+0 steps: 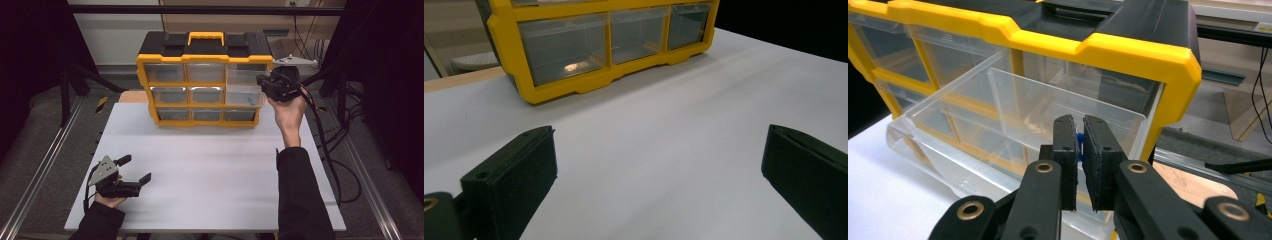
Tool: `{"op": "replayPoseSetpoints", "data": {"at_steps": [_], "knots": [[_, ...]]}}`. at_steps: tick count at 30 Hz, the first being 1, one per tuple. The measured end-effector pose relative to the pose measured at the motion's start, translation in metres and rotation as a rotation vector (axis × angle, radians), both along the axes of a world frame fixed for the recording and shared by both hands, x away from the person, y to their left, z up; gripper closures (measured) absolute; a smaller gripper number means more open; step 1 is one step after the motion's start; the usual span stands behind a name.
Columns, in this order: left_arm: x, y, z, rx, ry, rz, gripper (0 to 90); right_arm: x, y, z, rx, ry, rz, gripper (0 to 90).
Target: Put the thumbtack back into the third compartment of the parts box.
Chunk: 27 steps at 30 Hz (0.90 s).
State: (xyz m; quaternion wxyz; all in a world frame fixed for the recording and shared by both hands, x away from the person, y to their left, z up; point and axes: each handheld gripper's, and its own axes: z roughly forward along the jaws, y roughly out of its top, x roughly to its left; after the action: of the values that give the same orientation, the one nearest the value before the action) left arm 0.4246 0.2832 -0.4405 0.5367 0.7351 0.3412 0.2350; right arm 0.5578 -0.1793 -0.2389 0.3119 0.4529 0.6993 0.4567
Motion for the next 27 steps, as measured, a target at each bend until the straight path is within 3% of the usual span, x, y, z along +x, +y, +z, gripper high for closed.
{"op": "replayPoseSetpoints", "data": {"at_steps": [7,16,20,27], "knots": [[0.0,0.0,0.0,-0.001,0.0,0.001,0.8,0.002,0.001,0.0,-0.017,0.006,-0.012,82.1],[0.0,0.001,0.0,-0.004,0.001,0.002,0.8,-0.006,-0.001,0.006,0.001,-0.046,0.017,74.2],[0.0,0.0,0.001,-0.005,-0.001,0.002,0.8,-0.016,-0.002,0.01,0.021,-0.085,0.046,67.6],[0.0,0.001,0.001,-0.006,-0.002,0.003,0.8,-0.032,0.001,0.013,0.038,-0.135,0.085,44.5]]}}
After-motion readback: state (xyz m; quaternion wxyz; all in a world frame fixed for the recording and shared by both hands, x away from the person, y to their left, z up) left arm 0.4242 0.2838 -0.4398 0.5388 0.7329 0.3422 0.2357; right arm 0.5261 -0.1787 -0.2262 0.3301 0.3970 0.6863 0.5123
